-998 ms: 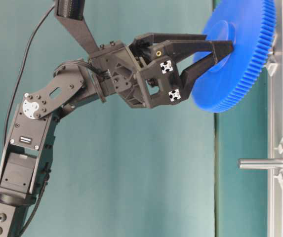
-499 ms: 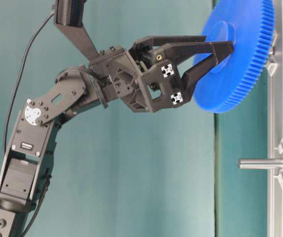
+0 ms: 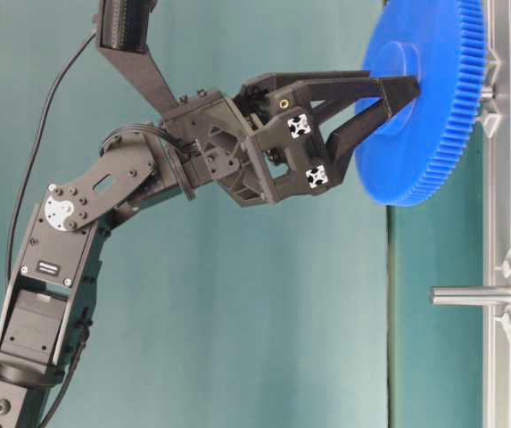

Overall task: Insert the large gear onto the shaft.
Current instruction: 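Align the gear's center hole above the right metal shaft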

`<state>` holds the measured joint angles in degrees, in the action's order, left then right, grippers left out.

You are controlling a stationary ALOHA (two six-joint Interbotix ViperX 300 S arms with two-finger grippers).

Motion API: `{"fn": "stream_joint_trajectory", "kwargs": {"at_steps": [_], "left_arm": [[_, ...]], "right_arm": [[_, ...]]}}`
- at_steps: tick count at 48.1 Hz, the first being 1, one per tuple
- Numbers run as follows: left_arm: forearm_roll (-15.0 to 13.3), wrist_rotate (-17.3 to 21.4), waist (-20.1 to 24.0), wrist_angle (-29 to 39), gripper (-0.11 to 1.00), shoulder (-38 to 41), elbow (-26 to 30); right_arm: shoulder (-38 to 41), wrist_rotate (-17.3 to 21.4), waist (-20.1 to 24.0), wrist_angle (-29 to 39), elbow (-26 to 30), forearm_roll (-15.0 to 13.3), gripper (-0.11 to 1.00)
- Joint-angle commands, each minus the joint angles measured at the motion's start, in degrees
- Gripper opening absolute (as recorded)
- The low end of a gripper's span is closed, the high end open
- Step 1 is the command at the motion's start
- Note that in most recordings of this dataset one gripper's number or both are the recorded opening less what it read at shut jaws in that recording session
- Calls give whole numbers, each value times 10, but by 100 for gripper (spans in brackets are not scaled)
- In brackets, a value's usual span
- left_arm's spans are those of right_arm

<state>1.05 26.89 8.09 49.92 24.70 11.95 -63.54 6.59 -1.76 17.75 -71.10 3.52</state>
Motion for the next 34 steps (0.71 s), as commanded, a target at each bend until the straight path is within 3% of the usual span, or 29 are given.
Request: {"fn": "stream_joint_trajectory", "kwargs": {"at_steps": [1, 34], "left_arm": [[3, -2, 13, 4, 79, -11, 12], [3, -41, 17, 6, 87, -7, 3]], "right_arm": [[4, 7, -1, -6, 7, -1, 65], [4, 7, -1, -5, 10, -1, 65]]}}
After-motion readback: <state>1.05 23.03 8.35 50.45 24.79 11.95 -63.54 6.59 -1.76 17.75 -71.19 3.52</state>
